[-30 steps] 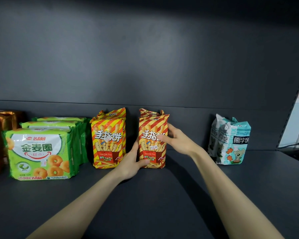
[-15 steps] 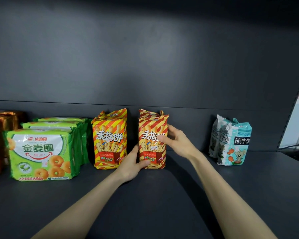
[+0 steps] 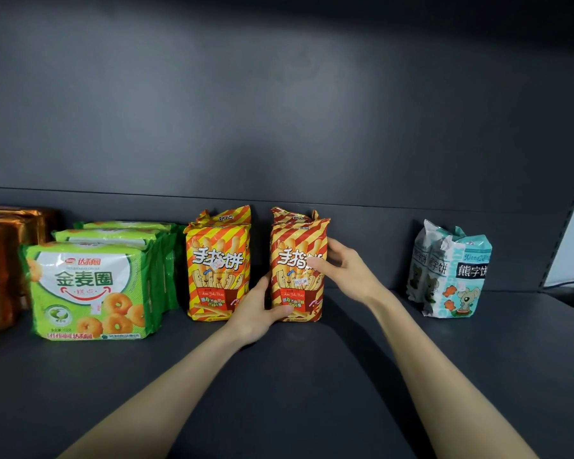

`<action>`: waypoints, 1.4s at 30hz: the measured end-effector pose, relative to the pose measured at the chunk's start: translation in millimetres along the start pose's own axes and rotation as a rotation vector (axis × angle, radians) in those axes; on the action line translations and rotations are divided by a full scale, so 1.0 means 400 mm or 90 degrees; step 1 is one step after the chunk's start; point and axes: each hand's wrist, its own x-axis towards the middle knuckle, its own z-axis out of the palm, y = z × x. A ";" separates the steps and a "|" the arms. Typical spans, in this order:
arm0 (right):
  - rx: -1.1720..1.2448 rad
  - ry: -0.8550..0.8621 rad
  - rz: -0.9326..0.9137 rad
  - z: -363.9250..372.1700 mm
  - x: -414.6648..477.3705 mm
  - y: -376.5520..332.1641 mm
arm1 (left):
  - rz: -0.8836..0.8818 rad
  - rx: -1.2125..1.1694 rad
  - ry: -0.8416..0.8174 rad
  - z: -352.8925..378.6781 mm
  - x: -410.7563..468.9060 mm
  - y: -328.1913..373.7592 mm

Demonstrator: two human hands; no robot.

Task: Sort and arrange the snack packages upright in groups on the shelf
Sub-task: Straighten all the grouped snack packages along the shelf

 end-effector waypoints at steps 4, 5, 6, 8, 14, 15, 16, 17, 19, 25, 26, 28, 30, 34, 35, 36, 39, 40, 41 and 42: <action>-0.013 0.018 0.002 0.001 -0.001 0.003 | -0.007 -0.006 -0.004 0.000 0.000 -0.002; -0.015 0.018 0.002 0.002 -0.001 0.003 | -0.009 -0.005 -0.006 0.000 -0.001 -0.002; -0.017 0.019 0.003 0.004 -0.001 0.004 | -0.010 -0.005 -0.008 0.000 -0.001 -0.002; -0.021 0.019 0.004 0.004 -0.001 0.002 | -0.009 -0.007 -0.011 0.000 -0.001 0.000; -0.036 0.025 0.014 0.004 -0.002 0.003 | -0.009 -0.006 -0.023 0.001 -0.005 0.005; -0.037 0.025 0.014 0.004 -0.001 0.004 | -0.009 -0.006 -0.023 0.001 -0.005 0.005; -0.039 0.024 0.015 0.003 -0.001 0.004 | -0.009 -0.005 -0.023 0.001 -0.006 0.006; -0.040 0.023 0.014 0.003 0.000 0.003 | -0.008 -0.004 -0.023 0.001 -0.006 0.007; -0.040 0.020 0.014 0.004 -0.001 0.001 | -0.008 0.000 -0.026 0.000 -0.007 0.007; -0.054 0.025 0.019 0.009 -0.007 -0.003 | -0.008 0.017 -0.033 -0.002 -0.006 0.005; -0.056 0.026 0.020 0.010 -0.008 -0.004 | -0.008 0.018 -0.031 -0.001 -0.007 0.006; -0.056 0.026 0.022 0.012 -0.009 -0.006 | -0.004 0.022 -0.024 0.000 -0.007 0.009; -0.055 0.024 0.022 0.014 -0.011 -0.009 | -0.003 0.025 -0.018 0.001 -0.009 0.009; -0.048 0.026 0.024 0.017 -0.013 -0.011 | -0.006 0.026 -0.014 -0.002 -0.008 0.008; -0.049 0.028 0.024 0.018 -0.012 -0.011 | -0.005 0.027 -0.012 -0.001 -0.008 0.009; -0.049 0.029 0.025 0.018 -0.011 -0.011 | -0.004 0.027 -0.010 -0.001 -0.008 0.009; -0.043 0.025 0.024 0.020 -0.009 -0.011 | -0.008 0.017 -0.008 0.000 -0.009 0.011; -0.041 0.024 0.024 0.020 -0.010 -0.012 | -0.009 0.017 -0.009 -0.001 -0.010 0.011; -0.038 0.024 0.025 0.021 -0.011 -0.013 | -0.010 0.020 -0.010 -0.002 -0.010 0.010; -0.035 0.025 0.026 0.022 -0.012 -0.013 | -0.010 0.023 -0.010 -0.003 -0.009 0.010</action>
